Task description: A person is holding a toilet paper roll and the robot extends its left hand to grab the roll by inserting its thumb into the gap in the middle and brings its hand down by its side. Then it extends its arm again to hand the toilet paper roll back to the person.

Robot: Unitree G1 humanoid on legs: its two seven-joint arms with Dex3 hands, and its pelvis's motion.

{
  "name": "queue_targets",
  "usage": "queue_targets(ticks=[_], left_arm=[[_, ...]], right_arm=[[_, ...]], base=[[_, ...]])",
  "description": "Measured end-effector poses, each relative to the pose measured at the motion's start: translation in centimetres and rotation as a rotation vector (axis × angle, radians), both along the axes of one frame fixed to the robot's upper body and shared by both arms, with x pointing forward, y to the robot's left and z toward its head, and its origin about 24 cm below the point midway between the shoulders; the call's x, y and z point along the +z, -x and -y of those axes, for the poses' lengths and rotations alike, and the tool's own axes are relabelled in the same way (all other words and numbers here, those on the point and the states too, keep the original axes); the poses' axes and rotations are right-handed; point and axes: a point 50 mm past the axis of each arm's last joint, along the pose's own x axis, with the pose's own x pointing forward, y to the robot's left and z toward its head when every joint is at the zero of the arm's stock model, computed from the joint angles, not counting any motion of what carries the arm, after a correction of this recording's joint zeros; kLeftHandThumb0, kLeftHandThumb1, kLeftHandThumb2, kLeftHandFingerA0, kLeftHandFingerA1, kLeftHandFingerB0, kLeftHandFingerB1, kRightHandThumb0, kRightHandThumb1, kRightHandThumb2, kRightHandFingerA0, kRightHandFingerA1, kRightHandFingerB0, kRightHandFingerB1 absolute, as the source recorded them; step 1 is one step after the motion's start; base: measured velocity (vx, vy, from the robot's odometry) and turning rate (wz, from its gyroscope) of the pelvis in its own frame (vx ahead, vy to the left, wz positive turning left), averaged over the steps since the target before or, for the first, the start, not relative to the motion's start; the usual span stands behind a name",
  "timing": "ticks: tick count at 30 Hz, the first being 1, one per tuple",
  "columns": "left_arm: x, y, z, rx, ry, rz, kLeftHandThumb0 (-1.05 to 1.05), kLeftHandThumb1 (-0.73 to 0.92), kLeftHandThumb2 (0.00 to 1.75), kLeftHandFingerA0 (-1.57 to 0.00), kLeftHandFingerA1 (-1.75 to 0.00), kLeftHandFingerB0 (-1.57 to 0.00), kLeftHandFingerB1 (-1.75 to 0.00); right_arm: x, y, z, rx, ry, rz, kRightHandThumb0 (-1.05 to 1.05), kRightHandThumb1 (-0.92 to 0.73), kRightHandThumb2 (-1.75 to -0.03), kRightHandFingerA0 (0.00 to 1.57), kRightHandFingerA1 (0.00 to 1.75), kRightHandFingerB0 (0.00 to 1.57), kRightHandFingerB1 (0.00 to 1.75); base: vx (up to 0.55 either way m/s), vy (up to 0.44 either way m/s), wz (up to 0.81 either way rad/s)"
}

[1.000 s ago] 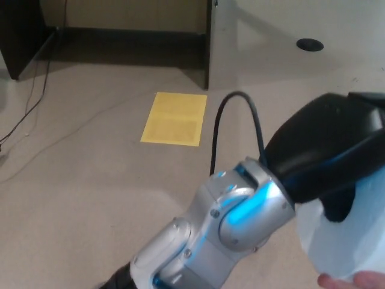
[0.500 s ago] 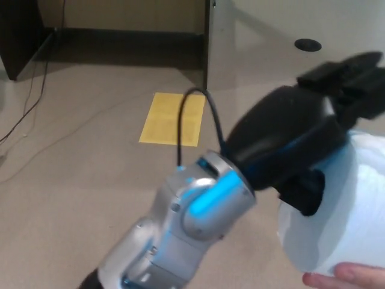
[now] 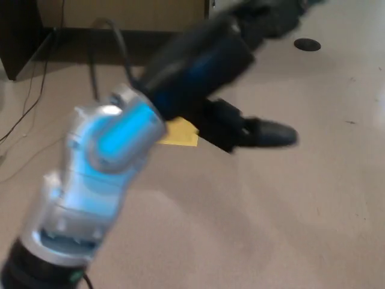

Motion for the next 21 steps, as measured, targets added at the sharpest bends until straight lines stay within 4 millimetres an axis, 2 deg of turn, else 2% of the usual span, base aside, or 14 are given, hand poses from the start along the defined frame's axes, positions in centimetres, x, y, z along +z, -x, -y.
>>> queue_targets(ticks=[1, 2, 3, 4, 5, 8, 10, 12, 13, 14, 16, 17, 20, 21], left_arm=[[0.2, -0.1, -0.4, 0.006, 0.0, 0.0, -0.63, 0.3, 0.67, 0.0, -0.16, 0.0, -0.03], [0.7, -0.1, -1.4, 0.02, 0.004, 0.0, -0.56, 0.34, 0.76, 0.0, -0.16, 0.0, -0.12], [1.0, -0.1, -2.0, 0.033, 0.006, -0.001, -0.56, 0.34, 0.76, 0.0, -0.16, 0.0, -0.12], [1.1, -0.1, -2.3, 0.038, 0.008, -0.002, -0.65, 0.4, 0.53, 0.0, -0.18, 0.0, -0.08], [1.5, -0.1, -3.7, 0.062, 0.019, -0.004, -0.55, 0.34, 0.76, 0.0, -0.18, 0.0, -0.13], [1.6, 0.2, -6.5, 0.111, 0.05, -0.018, -0.53, 0.33, 0.75, 0.0, -0.25, 0.0, -0.18], [1.0, 0.5, -8.2, 0.144, 0.079, -0.048, -0.54, 0.34, 0.75, 0.0, -0.27, 0.0, -0.15], [-0.2, 0.8, -9.9, 0.171, 0.114, -0.093, -0.53, 0.34, 0.75, 0.0, -0.32, 0.0, -0.15], [-0.9, 0.9, -10.6, 0.185, 0.13, -0.117, -0.54, 0.37, 0.74, -0.06, -0.44, -0.06, -0.12], [-1.8, 1.0, -11.4, 0.202, 0.148, -0.15, -0.54, 0.37, 0.74, -0.06, -0.44, -0.06, -0.12], [-3.9, 1.2, -12.6, 0.232, 0.182, -0.228, -0.43, 0.31, 0.72, -0.09, -0.47, 0.0, -0.28], [-5.0, 1.3, -13.1, 0.243, 0.201, -0.263, -0.28, 0.19, 0.79, -0.02, -0.48, 0.0, -0.48], [-8.9, 1.7, -15.0, 0.307, 0.256, -0.4, -0.21, 0.25, 0.83, -0.13, -0.52, -0.11, -0.51], [-9.5, 1.7, -15.3, 0.318, 0.264, -0.422, -0.21, 0.25, 0.83, -0.13, -0.52, -0.11, -0.51]], right_arm=[[0.0, -0.1, 0.0, 0.001, 0.0, 0.002, -0.36, -0.66, -0.59, 0.67, 0.59, 0.53, 0.44], [0.1, -0.2, 0.0, 0.002, 0.0, 0.006, -0.37, -0.66, -0.6, 0.67, 0.6, 0.52, 0.44], [0.2, -0.3, -0.1, 0.003, 0.0, 0.009, -0.37, -0.66, -0.6, 0.67, 0.6, 0.52, 0.44], [0.2, -0.3, 0.0, 0.003, 0.0, 0.009, -0.36, -0.66, -0.59, 0.66, 0.6, 0.52, 0.45], [0.2, -0.4, -0.1, 0.004, 0.001, 0.01, -0.37, -0.66, -0.59, 0.66, 0.58, 0.52, 0.44], [0.3, -0.4, -0.1, 0.007, 0.0, 0.012, -0.38, -0.66, -0.59, 0.68, 0.61, 0.51, 0.44], [0.2, -0.3, 0.0, 0.006, 0.002, 0.009, -0.37, -0.66, -0.59, 0.68, 0.62, 0.51, 0.44], [0.1, 0.0, 0.1, 0.004, 0.003, 0.003, -0.37, -0.66, -0.59, 0.67, 0.59, 0.51, 0.43], [0.0, 0.1, 0.2, 0.003, 0.004, 0.0, -0.36, -0.66, -0.6, 0.67, 0.58, 0.52, 0.43], [-0.1, 0.3, 0.2, 0.001, 0.004, -0.005, -0.36, -0.66, -0.6, 0.67, 0.58, 0.52, 0.43], [-0.3, 0.7, 0.3, -0.001, 0.004, -0.014, -0.36, -0.67, -0.6, 0.67, 0.56, 0.51, 0.42], [-0.4, 0.8, 0.3, -0.002, 0.004, -0.016, -0.35, -0.67, -0.6, 0.68, 0.59, 0.51, 0.42], [-0.6, 1.1, 0.4, -0.005, 0.004, -0.026, -0.36, -0.67, -0.6, 0.68, 0.6, 0.5, 0.42], [-0.6, 1.2, 0.4, -0.006, 0.004, -0.027, -0.36, -0.67, -0.6, 0.68, 0.6, 0.5, 0.42]], base=[[0.0, 0.0, 0.0], [0.0, 0.0, 0.0], [0.0, 0.0, 0.0], [0.0, 0.0, 0.0], [0.0, 0.0, 0.0], [0.0, 0.0, 0.0], [0.0, 0.0, 0.0], [0.0, 0.0, 0.0], [0.0, 0.0, 0.0], [0.0, 0.0, 0.0], [0.0, 0.0, 0.0], [0.0, 0.0, 0.0], [0.0, 0.0, 0.0], [0.0, 0.0, 0.0]])
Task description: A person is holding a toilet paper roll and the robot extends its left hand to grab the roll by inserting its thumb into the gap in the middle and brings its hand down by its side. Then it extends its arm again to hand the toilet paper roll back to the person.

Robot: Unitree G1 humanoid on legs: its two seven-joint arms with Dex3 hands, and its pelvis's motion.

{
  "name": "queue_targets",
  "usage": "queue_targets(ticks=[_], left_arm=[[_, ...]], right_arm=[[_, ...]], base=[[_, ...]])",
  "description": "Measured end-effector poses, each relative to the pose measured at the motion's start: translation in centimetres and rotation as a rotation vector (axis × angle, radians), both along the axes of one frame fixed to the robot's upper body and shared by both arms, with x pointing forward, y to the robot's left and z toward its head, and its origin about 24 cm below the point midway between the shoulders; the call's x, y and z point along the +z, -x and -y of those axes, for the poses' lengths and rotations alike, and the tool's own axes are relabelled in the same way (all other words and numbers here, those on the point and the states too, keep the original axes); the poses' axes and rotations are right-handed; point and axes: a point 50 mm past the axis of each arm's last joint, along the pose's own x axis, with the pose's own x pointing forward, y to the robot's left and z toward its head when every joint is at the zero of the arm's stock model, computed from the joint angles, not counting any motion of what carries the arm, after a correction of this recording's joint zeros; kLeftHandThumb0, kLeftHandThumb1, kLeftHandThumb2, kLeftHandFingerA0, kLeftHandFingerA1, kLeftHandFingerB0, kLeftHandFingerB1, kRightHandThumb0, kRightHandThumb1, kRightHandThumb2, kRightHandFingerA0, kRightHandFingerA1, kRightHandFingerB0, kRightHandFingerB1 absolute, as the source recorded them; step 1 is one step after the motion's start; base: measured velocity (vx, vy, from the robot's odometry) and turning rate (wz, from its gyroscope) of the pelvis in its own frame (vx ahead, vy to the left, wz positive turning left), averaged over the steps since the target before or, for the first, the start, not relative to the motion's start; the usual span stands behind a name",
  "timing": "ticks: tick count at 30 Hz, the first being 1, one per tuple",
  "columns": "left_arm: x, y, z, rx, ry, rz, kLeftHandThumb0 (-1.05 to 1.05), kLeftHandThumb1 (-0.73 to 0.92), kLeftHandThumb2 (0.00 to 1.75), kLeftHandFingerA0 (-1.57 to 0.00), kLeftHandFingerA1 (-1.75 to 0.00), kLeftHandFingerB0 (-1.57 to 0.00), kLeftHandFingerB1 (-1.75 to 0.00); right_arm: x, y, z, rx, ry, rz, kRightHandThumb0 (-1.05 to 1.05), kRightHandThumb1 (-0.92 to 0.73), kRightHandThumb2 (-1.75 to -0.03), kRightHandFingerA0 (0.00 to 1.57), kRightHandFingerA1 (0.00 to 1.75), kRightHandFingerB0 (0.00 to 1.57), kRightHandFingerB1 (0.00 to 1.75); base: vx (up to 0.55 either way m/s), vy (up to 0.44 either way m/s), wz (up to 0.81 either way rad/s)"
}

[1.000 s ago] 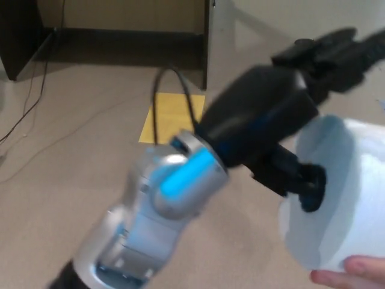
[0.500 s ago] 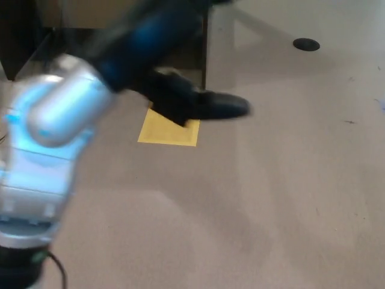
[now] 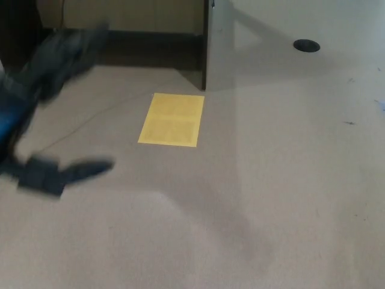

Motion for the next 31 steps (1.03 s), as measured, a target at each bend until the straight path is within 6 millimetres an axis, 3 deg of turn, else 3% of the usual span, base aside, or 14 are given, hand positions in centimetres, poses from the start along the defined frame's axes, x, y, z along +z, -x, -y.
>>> queue_targets(ticks=[1, 7, 8, 9, 10, 15, 19, 20, 22, 27, 28, 29, 31], left_arm=[[-2.2, 0.2, -1.1, 0.04, 0.032, -0.079, -0.4, 0.39, 0.61, -0.28, -0.39, -0.23, -0.35], [-12.6, 2.7, -5.3, 0.242, 0.161, -0.45, -0.37, 0.51, 0.62, -0.24, -0.39, -0.24, -0.33], [-13.9, 3.2, -5.8, 0.269, 0.173, -0.501, -0.36, 0.52, 0.63, -0.23, -0.38, -0.22, -0.33], [-15.4, 3.9, -6.3, 0.299, 0.186, -0.555, -0.36, 0.52, 0.63, -0.23, -0.38, -0.22, -0.33], [-16.5, 4.5, -6.6, 0.324, 0.194, -0.597, -0.37, 0.52, 0.63, -0.24, -0.37, -0.24, -0.33], [-22.7, 8.7, -8.3, 0.474, 0.225, -0.837, -0.37, 0.47, 0.62, -0.26, -0.4, -0.26, -0.35], [-26.0, 11.7, -9.0, 0.556, 0.213, -0.977, -0.39, 0.45, 0.63, -0.3, -0.41, -0.27, -0.36], [-26.8, 12.6, -9.2, 0.579, 0.198, -1.016, -0.33, 0.5, 0.56, -0.35, -0.37, -0.28, -0.31], [-27.9, 13.7, -9.6, 0.609, 0.166, -1.064, -0.39, 0.45, 0.63, -0.3, -0.41, -0.28, -0.36], [-29.4, 15.6, -10.4, 0.659, 0.072, -1.126, -0.37, 0.45, 0.63, -0.31, -0.41, -0.28, -0.36], [-29.5, 15.7, -10.4, 0.662, 0.062, -1.127, -0.31, 0.49, 0.54, -0.36, -0.36, -0.3, -0.31], [-29.6, 15.8, -10.5, 0.664, 0.044, -1.126, -0.37, 0.44, 0.63, -0.31, -0.41, -0.27, -0.36], [-29.7, 15.9, -10.6, 0.668, 0.022, -1.121, -0.37, 0.45, 0.62, -0.31, -0.41, -0.28, -0.36]], right_arm=[[-0.1, 0.2, 0.0, -0.002, 0.0, -0.005, -0.36, -0.67, -0.6, 0.69, 0.63, 0.5, 0.42], [-0.8, 1.6, 0.3, -0.013, 0.001, -0.039, -0.37, -0.67, -0.6, 0.68, 0.58, 0.49, 0.42], [-0.9, 1.7, 0.4, -0.014, 0.002, -0.043, -0.43, -0.55, -0.87, 0.63, 0.68, 0.41, 0.54], [-1.0, 1.9, 0.4, -0.016, 0.002, -0.048, -0.43, -0.55, -0.87, 0.63, 0.68, 0.41, 0.54], [-1.0, 2.1, 0.5, -0.017, 0.002, -0.052, -0.37, -0.68, -0.6, 0.67, 0.58, 0.49, 0.41], [-1.5, 3.3, 0.7, -0.027, 0.003, -0.078, -0.35, -0.66, -0.59, 0.68, 0.6, 0.47, 0.41], [-1.9, 4.2, 0.9, -0.034, 0.002, -0.097, -0.36, -0.67, -0.6, 0.65, 0.56, 0.47, 0.41], [-1.9, 4.4, 1.0, -0.037, 0.003, -0.101, -0.36, -0.66, -0.6, 0.66, 0.56, 0.47, 0.41], [-2.0, 4.7, 1.1, -0.04, 0.005, -0.106, -0.35, -0.66, -0.59, 0.69, 0.59, 0.48, 0.41], [-1.9, 4.9, 1.6, -0.054, 0.009, -0.104, -0.35, -0.66, -0.59, 0.69, 0.62, 0.48, 0.41], [-1.9, 4.9, 1.6, -0.055, 0.01, -0.103, -0.36, -0.67, -0.6, 0.69, 0.63, 0.48, 0.42], [-1.9, 4.9, 1.7, -0.057, 0.011, -0.101, -0.36, -0.68, -0.6, 0.69, 0.61, 0.49, 0.41], [-1.8, 4.9, 1.8, -0.06, 0.013, -0.099, -0.36, -0.68, -0.6, 0.69, 0.6, 0.49, 0.41]], base=[[0.0, 0.0, 0.0], [0.0, 0.0, 0.0], [0.0, 0.0, 0.0], [0.0, 0.0, 0.0], [0.0, 0.0, 0.0], [0.0, 0.0, 0.0], [0.0, 0.0, 0.0], [0.0, 0.0, 0.0], [0.0, 0.0, 0.0], [0.0, 0.0, 0.0], [0.0, 0.0, 0.0], [0.0, 0.0, 0.0], [0.0, 0.0, 0.0]])
